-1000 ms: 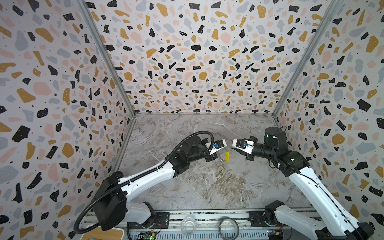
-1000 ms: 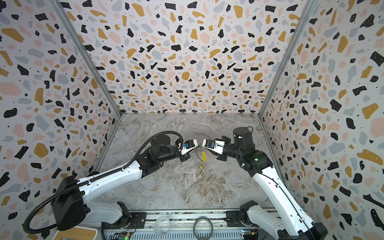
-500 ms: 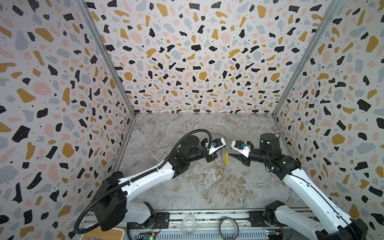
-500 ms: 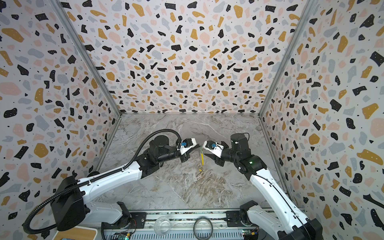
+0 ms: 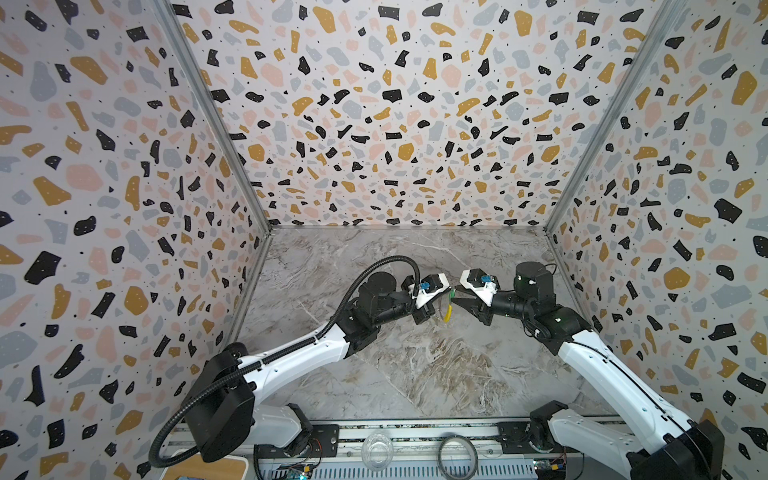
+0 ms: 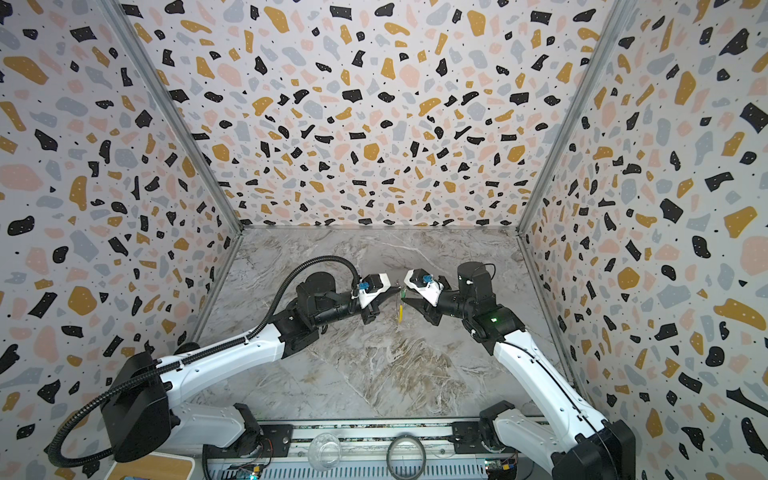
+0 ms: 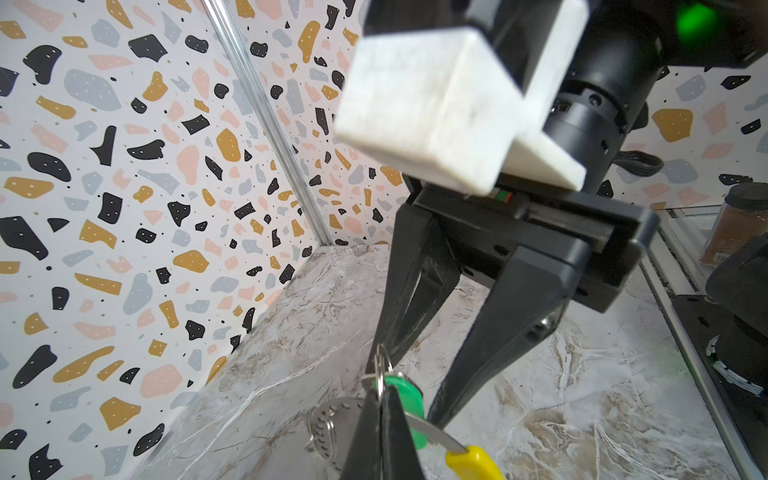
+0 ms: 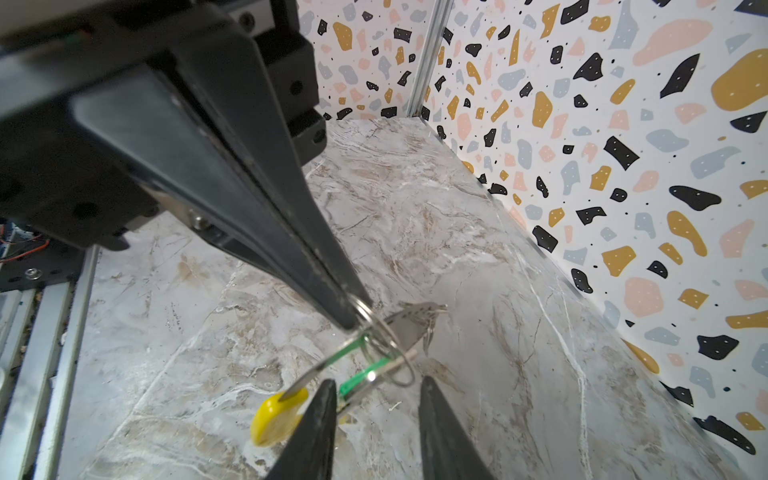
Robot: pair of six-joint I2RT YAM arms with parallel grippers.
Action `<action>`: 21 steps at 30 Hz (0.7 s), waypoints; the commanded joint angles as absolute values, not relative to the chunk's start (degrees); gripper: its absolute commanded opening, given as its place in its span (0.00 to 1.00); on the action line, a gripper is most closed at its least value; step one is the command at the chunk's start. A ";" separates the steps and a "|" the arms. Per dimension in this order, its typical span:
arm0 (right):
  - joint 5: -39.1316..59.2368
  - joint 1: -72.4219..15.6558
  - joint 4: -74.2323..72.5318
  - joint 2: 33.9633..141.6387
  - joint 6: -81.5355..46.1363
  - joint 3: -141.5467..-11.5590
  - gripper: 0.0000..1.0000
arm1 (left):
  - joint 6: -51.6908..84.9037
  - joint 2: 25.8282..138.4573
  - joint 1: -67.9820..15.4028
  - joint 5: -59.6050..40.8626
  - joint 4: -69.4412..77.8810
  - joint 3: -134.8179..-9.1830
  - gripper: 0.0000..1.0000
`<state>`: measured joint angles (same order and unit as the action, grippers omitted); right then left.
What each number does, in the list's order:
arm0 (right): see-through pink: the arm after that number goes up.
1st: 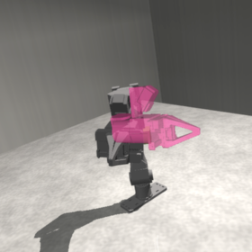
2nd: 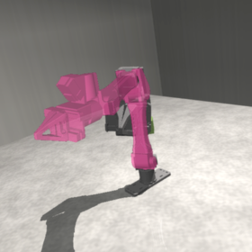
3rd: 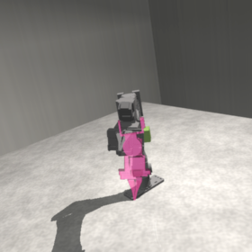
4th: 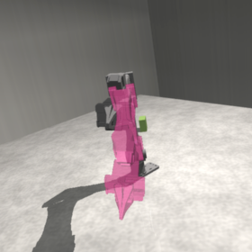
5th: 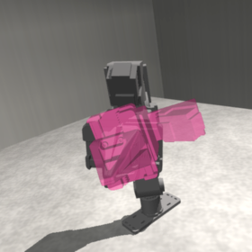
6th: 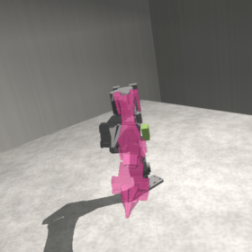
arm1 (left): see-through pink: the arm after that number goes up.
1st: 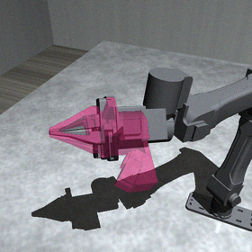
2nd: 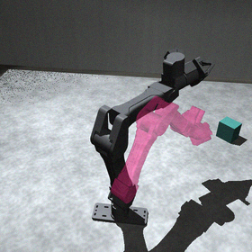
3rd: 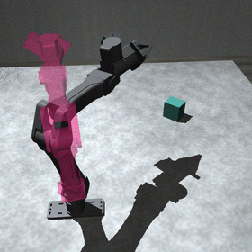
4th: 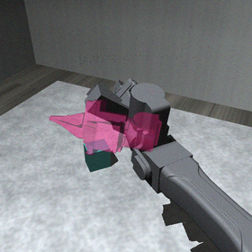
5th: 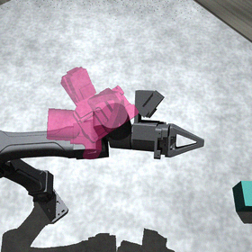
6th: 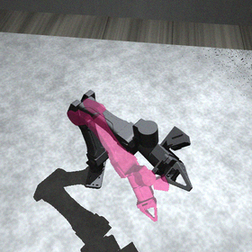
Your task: Remove the keys from the keyring
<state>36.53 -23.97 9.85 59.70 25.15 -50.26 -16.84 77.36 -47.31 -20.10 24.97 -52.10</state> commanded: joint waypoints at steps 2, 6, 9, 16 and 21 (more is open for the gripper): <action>36.38 -24.04 6.25 59.50 22.94 -50.14 0.28 | -15.89 76.71 -47.02 -20.56 29.49 -52.21 0.00; 36.96 -24.07 4.68 59.76 22.81 -50.09 0.23 | -14.98 77.01 -47.03 -20.36 30.58 -52.20 0.00; 36.41 -24.07 4.53 60.12 22.93 -50.08 0.18 | -14.02 77.50 -47.06 -20.33 31.82 -52.12 0.00; 35.26 -24.26 4.76 59.34 25.11 -49.46 0.06 | -10.21 78.00 -46.98 -17.95 37.55 -50.76 0.00; 34.31 -24.52 5.06 58.47 26.84 -49.61 0.00 | -6.87 79.09 -47.02 -17.63 42.88 -49.84 0.00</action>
